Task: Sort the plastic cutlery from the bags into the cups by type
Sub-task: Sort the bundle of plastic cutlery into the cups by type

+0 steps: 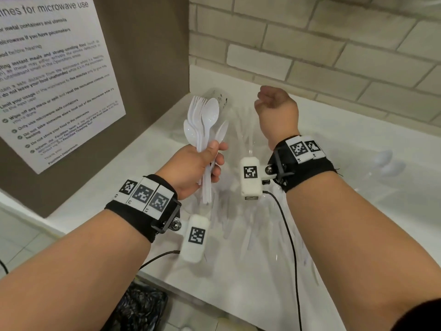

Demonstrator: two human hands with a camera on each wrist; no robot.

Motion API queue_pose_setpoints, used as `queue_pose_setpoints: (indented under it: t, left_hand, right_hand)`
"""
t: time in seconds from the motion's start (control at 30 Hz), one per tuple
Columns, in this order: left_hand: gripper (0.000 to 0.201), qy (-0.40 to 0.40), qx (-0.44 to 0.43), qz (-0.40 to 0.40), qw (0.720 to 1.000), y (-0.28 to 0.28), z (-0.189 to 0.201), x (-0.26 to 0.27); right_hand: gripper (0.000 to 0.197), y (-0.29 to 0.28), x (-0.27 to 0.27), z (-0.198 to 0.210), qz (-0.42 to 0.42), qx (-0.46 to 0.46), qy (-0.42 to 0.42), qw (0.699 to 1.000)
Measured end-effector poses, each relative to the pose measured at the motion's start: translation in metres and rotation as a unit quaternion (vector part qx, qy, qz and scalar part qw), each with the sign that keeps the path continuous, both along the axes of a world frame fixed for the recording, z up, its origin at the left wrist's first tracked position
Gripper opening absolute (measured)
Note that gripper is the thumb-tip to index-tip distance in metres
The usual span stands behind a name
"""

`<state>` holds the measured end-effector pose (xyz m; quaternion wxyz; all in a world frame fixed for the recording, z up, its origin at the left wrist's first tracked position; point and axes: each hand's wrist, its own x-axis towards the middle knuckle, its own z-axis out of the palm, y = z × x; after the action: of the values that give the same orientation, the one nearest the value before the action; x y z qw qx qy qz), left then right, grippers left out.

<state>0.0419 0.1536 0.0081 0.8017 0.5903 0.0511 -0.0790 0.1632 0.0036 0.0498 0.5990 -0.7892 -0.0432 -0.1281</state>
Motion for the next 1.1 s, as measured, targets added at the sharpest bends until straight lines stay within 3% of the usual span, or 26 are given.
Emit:
queue_pose_setpoints:
  t: [0.1,0.17,0.23,0.4,0.6,0.77,0.83,0.9,0.97,1.1]
  left_hand:
    - [0.028,-0.003,0.009,-0.034,0.999,-0.010,0.000,0.003]
    - [0.027,-0.001,0.029,-0.070,0.997,-0.019,-0.001,0.004]
    - [0.026,0.000,0.060,-0.105,0.993,-0.028,-0.002,0.004]
    - [0.024,-0.007,0.097,-0.149,0.984,-0.046,-0.007,0.006]
    - [0.025,-0.052,0.153,-0.148,0.976,-0.057,-0.006,0.011]
    - [0.025,-0.070,0.198,-0.126,0.970,-0.060,-0.009,0.011]
    - [0.033,-0.062,0.202,-0.115,0.971,-0.060,-0.014,0.010]
    - [0.032,-0.051,0.176,-0.102,0.978,-0.059,-0.018,0.012]
    - [0.027,-0.029,0.121,-0.086,0.988,-0.056,-0.017,0.013]
    - [0.029,-0.019,0.003,-0.108,0.994,-0.050,-0.015,0.017]
  right_hand:
    - [0.025,-0.003,-0.035,0.009,0.132,0.081,0.039,0.987]
    - [0.036,-0.007,-0.051,0.011,0.243,0.047,0.058,0.967]
    - [0.048,-0.013,-0.055,0.011,0.284,-0.001,0.066,0.957]
    - [0.017,-0.031,-0.057,0.013,0.241,-0.030,0.079,0.967]
    - [0.027,-0.043,-0.057,0.019,0.204,-0.027,0.047,0.978]
    - [0.006,-0.046,-0.054,0.031,0.154,0.018,0.019,0.988]
    - [0.003,-0.049,-0.051,0.041,0.115,0.092,-0.004,0.989]
    - [0.009,-0.055,-0.051,0.052,0.101,0.189,-0.020,0.977]
    - [0.016,-0.060,-0.055,0.057,0.106,0.215,-0.040,0.970]
    - [0.022,-0.062,-0.057,0.046,0.037,0.068,-0.008,0.997]
